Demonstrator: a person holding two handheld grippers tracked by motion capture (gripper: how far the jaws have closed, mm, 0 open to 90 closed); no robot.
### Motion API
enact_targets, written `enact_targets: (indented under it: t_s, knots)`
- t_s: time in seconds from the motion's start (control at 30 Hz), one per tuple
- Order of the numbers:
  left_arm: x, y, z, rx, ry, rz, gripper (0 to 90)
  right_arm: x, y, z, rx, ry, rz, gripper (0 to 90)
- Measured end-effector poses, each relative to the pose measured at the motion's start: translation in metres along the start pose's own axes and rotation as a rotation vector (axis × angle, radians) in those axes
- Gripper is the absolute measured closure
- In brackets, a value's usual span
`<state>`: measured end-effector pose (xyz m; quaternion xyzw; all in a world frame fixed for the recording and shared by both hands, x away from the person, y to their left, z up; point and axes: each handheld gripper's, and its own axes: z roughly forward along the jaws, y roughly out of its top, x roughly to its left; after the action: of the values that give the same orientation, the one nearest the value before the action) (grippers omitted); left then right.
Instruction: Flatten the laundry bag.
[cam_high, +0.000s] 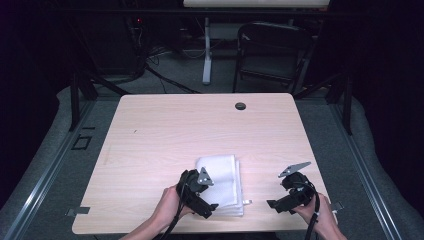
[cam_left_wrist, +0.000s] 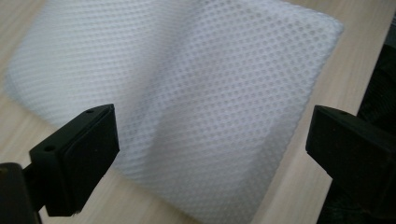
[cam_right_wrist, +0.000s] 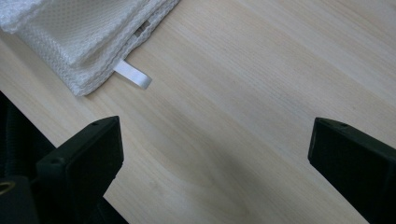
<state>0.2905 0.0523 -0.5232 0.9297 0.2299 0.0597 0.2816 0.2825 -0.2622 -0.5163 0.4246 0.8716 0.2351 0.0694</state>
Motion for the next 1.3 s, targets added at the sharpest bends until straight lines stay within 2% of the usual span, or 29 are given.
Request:
enact_targets:
  t_s: [0.03,0.13,0.4,0.43,0.53,0.63,0.67,0.73,0.9,0.97,1.07,1.13,1.2,1.27,1.3]
  knots:
    - [-0.002,0.002,0.003,0.006,-0.006,0.008,3.6,0.001,0.000,0.001,-0.009,0.013,0.010,3.3]
    - [-0.007,0.006,0.011,0.015,-0.026,0.024,5.0,0.000,0.000,0.001,0.002,0.009,0.004,3.5]
    - [-0.017,0.013,0.027,0.036,-0.031,0.076,9.3,0.002,0.000,0.003,0.009,0.019,0.001,4.9]
    - [-0.018,0.013,0.029,0.041,-0.027,0.084,10.1,0.002,0.001,0.003,0.023,0.016,-0.009,5.0]
    - [-0.018,0.015,0.034,0.055,-0.015,0.091,15.0,0.004,0.001,0.005,0.021,0.029,-0.008,5.9]
    - [-0.018,0.015,0.039,0.062,-0.006,0.093,23.9,0.005,0.002,0.006,0.039,0.030,-0.018,6.4]
    - [-0.018,0.015,0.040,0.068,-0.001,0.100,25.4,0.006,0.002,0.007,0.030,0.043,-0.009,6.6]
    - [-0.019,0.014,0.042,0.068,-0.002,0.106,29.0,0.006,0.002,0.008,0.042,0.037,-0.024,6.8]
    - [-0.020,0.012,0.044,0.074,-0.002,0.122,37.0,0.006,0.002,0.008,0.049,0.045,-0.024,8.0]
    - [-0.021,0.013,0.043,0.071,0.006,0.132,37.1,0.007,0.002,0.009,0.052,0.041,-0.024,8.2]
    - [-0.019,0.015,0.037,0.048,-0.014,0.117,37.1,0.007,0.003,0.010,0.057,0.050,-0.024,8.5]
    - [-0.020,0.015,0.037,0.059,-0.030,0.124,39.1,0.008,0.003,0.011,0.046,0.062,-0.017,9.0]
    - [-0.022,0.014,0.041,0.075,-0.034,0.132,41.2,0.009,0.003,0.011,0.054,0.049,-0.026,9.3]
    - [-0.023,0.013,0.044,0.084,-0.023,0.150,43.9,0.009,0.003,0.011,0.049,0.049,-0.020,9.6]
    - [-0.023,0.012,0.045,0.081,-0.025,0.144,44.6,0.010,0.003,0.011,0.049,0.050,-0.019,9.6]
